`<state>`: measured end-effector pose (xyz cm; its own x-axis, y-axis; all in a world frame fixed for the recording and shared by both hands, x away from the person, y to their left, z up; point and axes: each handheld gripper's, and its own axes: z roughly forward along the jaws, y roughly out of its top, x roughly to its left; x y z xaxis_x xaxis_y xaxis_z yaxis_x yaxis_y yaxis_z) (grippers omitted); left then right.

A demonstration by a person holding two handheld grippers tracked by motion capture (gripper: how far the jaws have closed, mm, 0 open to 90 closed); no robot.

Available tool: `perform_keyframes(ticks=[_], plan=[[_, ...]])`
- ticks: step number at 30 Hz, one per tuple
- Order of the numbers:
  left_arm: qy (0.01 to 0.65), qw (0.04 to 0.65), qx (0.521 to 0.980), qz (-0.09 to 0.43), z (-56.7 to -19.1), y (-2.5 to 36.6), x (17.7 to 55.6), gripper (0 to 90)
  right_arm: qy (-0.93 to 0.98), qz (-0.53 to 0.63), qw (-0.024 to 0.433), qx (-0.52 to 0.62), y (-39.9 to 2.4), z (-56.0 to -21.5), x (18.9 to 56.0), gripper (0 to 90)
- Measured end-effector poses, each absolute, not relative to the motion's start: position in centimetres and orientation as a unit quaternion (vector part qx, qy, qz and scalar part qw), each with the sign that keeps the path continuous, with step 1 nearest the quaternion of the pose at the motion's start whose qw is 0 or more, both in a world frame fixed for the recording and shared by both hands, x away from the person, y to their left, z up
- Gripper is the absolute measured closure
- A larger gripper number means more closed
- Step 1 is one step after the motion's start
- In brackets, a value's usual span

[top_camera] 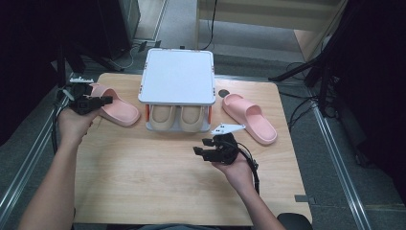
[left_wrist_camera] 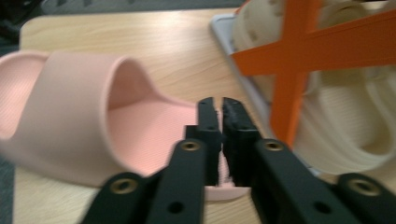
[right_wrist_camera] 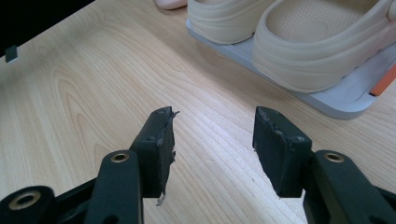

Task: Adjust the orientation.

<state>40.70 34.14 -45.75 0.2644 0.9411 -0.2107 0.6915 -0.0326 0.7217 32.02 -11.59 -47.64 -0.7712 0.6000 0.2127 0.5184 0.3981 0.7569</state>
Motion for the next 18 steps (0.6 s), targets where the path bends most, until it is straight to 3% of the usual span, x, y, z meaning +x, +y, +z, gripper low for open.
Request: perform_keyframes(ticks=[18], plan=[[0.615,0.346,0.694,0.148,-50.3,35.0,43.5,89.1,0.834,0.421,0.064,0.351,-12.6,-48.1,31.1,48.7]])
